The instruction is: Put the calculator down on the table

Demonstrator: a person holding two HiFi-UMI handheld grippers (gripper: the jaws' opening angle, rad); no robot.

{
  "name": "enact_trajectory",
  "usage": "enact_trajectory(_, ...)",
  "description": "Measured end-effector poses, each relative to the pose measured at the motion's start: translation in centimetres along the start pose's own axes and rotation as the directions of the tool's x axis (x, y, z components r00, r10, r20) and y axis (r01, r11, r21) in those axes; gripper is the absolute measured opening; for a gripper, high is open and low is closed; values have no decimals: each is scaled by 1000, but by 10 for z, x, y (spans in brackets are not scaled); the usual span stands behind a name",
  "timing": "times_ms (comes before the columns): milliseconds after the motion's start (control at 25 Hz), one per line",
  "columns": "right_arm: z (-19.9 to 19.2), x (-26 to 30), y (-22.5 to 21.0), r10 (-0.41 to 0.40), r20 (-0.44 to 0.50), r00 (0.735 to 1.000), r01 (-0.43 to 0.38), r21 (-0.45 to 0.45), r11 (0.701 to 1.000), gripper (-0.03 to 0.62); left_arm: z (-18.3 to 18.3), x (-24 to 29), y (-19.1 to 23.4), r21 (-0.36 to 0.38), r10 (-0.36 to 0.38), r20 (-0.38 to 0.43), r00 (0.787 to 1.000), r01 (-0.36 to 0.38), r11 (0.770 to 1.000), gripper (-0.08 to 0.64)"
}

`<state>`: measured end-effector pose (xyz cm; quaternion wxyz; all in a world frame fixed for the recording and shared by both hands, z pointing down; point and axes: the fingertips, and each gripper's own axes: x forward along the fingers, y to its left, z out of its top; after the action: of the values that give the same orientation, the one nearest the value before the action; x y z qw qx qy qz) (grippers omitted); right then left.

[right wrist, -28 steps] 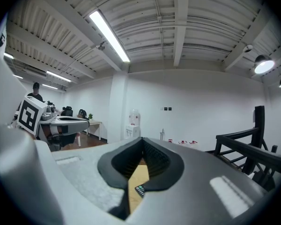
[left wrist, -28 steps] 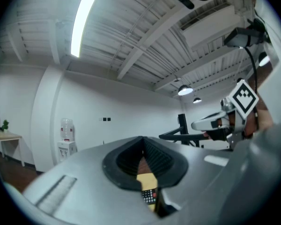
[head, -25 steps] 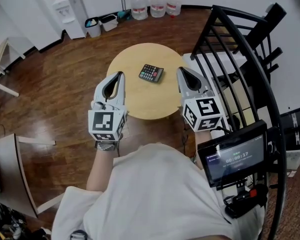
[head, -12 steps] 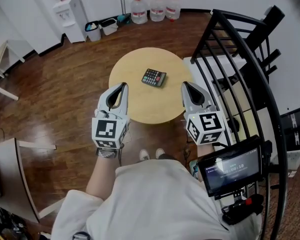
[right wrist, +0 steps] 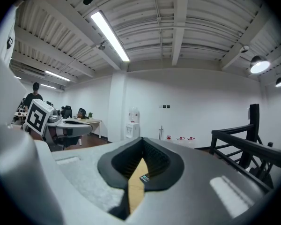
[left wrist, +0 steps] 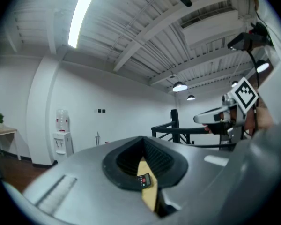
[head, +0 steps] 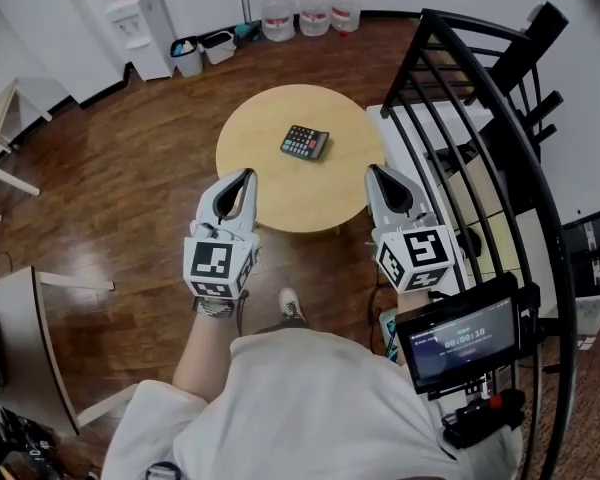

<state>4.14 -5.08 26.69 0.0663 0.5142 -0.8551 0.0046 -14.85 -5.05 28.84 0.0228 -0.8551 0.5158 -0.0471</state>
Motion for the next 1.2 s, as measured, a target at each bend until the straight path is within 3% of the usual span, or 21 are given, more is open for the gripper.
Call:
enact_trajectory(760, -17, -92, -11, 32, -30, 999, -31, 32, 999, 2, 5, -53, -90, -26, 41, -7, 999, -41, 999, 4)
enact_trajectory(1200, -26, -113, -11, 60, -23, 998, -59, 36, 998, 2, 0, -69, -116, -20, 59, -16, 998, -59, 998, 3)
